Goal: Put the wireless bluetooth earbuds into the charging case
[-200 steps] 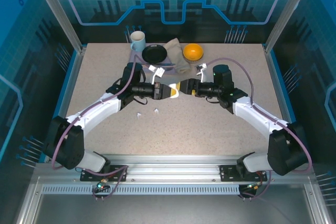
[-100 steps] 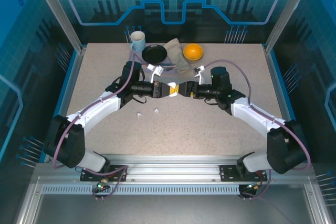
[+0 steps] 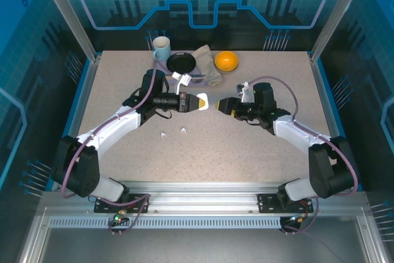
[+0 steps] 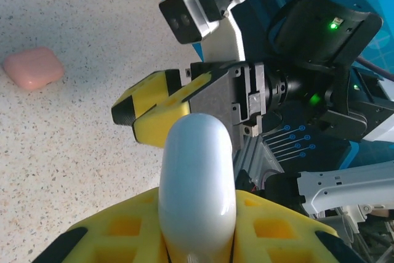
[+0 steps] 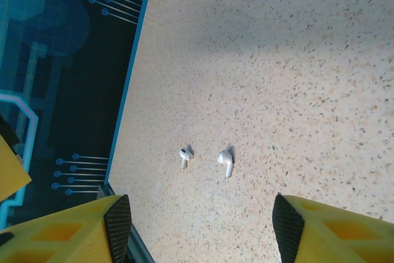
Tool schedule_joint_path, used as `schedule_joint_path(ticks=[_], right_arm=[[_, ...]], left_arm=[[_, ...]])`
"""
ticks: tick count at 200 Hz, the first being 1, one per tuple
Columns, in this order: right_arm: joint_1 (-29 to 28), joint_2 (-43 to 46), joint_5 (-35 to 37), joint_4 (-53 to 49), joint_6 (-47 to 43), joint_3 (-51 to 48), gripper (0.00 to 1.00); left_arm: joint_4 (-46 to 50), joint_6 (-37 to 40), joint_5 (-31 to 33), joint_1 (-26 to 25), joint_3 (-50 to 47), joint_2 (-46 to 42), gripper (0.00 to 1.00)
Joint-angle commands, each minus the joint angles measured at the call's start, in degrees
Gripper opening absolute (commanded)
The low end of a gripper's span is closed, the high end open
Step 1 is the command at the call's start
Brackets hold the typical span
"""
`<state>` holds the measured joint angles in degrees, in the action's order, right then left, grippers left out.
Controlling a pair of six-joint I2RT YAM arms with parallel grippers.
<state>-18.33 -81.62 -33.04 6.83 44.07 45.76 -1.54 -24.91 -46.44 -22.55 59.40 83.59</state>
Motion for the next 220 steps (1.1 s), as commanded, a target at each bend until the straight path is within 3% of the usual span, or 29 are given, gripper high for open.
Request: schedule_joint_path(ticks=[1, 51, 124, 220], right_arm=[[0.16, 4.6, -0.8, -0.99, 0.17, 0.12, 0.65], [-1.39, 10.07, -2.5, -1.34, 0.49, 3.3, 0.67], [-6.44, 2.54, -1.65, -2.02, -0.95, 12.72, 0.66], [-2.95, -2.45, 0.33, 1.87, 0.24, 5.6, 0.62]], left_arm=[[-1.35, 0.91, -2.07, 0.05, 1.13, -1.59, 0.1], [-2.68, 0.18, -2.57, 0.06, 1.46, -0.1, 0.1], [-2.97, -0.17, -2.87, 0.11, 2.48, 0.78, 0.1], [-3.01, -0.21, -2.7, 0.05, 3.4, -0.34, 0.1]])
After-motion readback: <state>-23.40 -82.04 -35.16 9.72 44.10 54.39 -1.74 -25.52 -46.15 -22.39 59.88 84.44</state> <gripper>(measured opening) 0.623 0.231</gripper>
